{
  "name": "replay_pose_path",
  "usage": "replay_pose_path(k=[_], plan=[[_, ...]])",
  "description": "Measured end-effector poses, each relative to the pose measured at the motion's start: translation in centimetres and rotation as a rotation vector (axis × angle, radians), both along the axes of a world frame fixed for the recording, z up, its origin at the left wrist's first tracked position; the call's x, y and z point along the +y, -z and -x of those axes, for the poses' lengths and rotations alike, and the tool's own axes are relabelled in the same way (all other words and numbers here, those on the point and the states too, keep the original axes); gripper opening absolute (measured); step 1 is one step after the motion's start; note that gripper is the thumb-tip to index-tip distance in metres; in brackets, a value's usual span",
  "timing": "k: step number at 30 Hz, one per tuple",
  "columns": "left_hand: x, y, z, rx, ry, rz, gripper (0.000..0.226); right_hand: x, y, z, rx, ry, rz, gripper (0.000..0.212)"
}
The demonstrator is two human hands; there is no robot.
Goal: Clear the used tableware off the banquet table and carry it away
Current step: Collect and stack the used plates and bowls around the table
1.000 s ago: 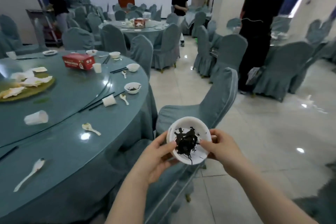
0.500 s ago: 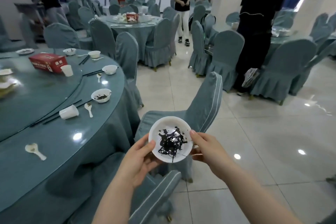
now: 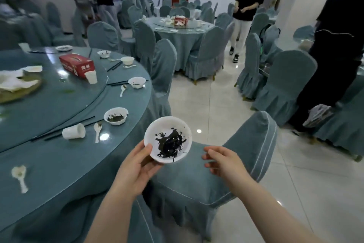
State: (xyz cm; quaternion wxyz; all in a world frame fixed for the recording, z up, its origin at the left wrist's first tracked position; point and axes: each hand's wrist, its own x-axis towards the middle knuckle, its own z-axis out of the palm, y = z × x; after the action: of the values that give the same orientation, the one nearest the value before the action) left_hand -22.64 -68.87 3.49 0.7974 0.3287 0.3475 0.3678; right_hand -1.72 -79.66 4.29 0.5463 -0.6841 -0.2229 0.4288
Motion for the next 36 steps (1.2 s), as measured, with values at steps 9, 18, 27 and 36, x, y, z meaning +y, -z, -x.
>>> replay_pose_path(k=[9, 18, 27, 36], plan=[[5.3, 0.9, 2.9, 0.046, -0.457, 0.027, 0.031, 17.5, 4.4, -1.7, -0.010, -0.444, 0.083, 0.013], [13.4, 0.0, 1.6, 0.045, -0.887, 0.227, 0.012, 35.6, 10.8, 2.1, -0.104, -0.862, 0.259, 0.011], [12.9, 1.5, 3.3, 0.049, -1.115, 0.254, 0.027, 46.6, 14.5, 7.6, -0.079, -0.880, 0.432, 0.045], [9.4, 2.7, 4.7, 0.066, -1.226, 0.266, 0.017, 46.7, 15.1, 9.7, -0.057, -0.786, 0.373, 0.019]])
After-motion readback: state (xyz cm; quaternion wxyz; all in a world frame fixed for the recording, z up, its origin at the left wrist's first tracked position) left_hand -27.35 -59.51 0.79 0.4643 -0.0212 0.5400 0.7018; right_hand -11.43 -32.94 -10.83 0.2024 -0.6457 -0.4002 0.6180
